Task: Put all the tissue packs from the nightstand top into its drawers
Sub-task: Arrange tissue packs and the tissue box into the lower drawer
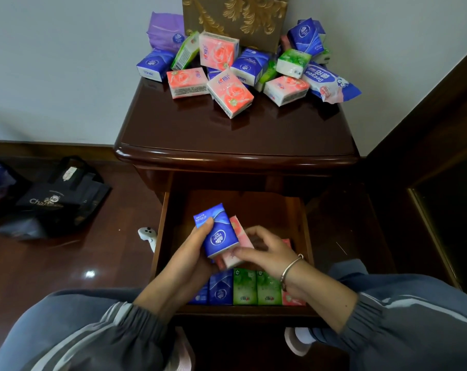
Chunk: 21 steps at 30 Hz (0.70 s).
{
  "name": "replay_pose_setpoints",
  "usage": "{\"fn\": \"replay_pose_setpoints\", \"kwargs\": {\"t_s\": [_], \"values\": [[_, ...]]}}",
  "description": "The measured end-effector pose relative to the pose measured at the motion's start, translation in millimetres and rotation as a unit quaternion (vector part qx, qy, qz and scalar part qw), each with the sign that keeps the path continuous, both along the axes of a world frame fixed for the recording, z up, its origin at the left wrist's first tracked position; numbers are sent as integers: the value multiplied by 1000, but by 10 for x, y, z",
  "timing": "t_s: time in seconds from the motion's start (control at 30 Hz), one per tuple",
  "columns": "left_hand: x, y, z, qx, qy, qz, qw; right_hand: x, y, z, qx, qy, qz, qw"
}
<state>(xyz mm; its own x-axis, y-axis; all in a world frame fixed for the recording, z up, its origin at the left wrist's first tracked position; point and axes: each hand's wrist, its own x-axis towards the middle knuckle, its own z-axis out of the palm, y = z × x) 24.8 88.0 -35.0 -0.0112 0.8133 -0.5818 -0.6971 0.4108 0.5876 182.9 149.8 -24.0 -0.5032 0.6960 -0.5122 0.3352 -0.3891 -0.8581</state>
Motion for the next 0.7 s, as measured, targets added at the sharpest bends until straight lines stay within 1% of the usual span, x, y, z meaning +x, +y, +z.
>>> {"fn": "replay_pose_setpoints", "kwargs": {"t_s": [0.1,0.17,0.2,0.23,0.27,0.3,0.33,0.37,0.4,0.43,0.5,0.6,0.7], "values": [[-36,30,40,12,-49,33,998,7,71,-36,-98,38,-48,993],[-37,61,53,-5,-38,73,997,53,180,-54,-150,57,-67,985],[-43,69,46,-20,-23,94,995,94,259,-62,-153,56,-84,983],[-55,74,38,-34,-10,113,993,150,348,-74,-133,33,-103,985],[-72,74,34,-45,-1,128,991,219,442,-101,-87,-25,-112,990],[-92,70,31,-52,8,136,989,298,524,-159,-22,-115,-107,987],[-112,68,29,-58,19,136,989,368,583,-230,49,-219,-83,971],[-126,66,30,-63,29,131,989,415,612,-306,110,-318,-41,941],[-130,62,36,-69,37,124,989,434,613,-389,153,-398,9,904],[-127,60,37,-75,41,117,989,428,594,-479,180,-454,51,871],[-116,50,21,-85,45,108,990,380,521,-635,216,-514,102,824],[-110,40,-17,-92,48,92,990,342,455,-786,266,-565,161,764],[-121,39,-61,-94,44,81,991,310,426,-842,301,-595,187,722]]}}
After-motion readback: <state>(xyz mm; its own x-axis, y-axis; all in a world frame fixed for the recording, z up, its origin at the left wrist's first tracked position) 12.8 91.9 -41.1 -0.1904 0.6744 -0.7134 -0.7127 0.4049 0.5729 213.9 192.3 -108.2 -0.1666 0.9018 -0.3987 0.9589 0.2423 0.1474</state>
